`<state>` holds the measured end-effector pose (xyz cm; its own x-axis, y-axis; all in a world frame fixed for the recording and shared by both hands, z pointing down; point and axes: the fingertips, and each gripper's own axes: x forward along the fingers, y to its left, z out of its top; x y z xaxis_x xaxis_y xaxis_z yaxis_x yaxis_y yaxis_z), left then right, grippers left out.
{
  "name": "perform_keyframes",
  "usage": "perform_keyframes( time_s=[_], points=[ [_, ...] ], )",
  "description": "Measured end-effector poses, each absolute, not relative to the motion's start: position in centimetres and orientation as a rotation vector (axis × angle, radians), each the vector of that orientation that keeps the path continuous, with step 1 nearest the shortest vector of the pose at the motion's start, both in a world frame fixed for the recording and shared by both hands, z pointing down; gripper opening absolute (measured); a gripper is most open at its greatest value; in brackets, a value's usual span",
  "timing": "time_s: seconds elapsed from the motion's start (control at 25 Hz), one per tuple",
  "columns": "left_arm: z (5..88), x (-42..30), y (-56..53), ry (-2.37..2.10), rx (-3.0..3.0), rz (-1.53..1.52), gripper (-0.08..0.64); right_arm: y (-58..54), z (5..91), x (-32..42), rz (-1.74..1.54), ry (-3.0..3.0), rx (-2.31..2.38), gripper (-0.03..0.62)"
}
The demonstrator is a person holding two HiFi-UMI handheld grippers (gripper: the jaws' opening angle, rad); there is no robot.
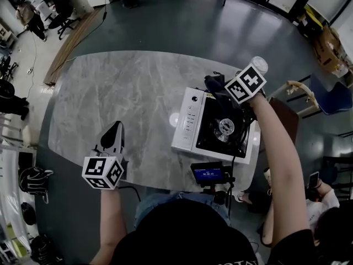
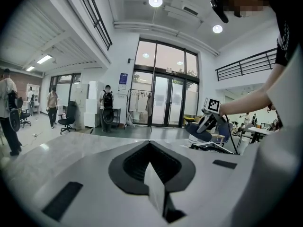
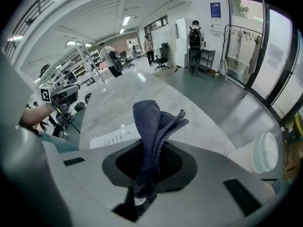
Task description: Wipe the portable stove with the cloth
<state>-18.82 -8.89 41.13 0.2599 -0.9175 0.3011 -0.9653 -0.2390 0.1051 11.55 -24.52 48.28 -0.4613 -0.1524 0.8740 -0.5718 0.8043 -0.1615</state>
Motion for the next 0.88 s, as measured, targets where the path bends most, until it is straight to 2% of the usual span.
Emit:
perform_keyframes(
  time_s=[0.4, 0.68, 0.88],
  points=[
    [41.7, -19.2, -8.0, -1.799, 2.201, 0.308, -0.003, -26.3, 52.3, 9.8, 0.304, -1.875, 0.252, 0.074],
    [42.1, -19.5, -7.4, -1.822, 2.156, 0.353, -0.003, -27.7, 56.3, 8.1, 0.378, -1.806, 0.216, 0.074],
    [42.4, -19.5, -7.2, -1.824, 2.127, 0.351, -0.003, -28.2, 57.0, 8.3, 0.557, -1.785, 0.219, 0.074]
  ],
)
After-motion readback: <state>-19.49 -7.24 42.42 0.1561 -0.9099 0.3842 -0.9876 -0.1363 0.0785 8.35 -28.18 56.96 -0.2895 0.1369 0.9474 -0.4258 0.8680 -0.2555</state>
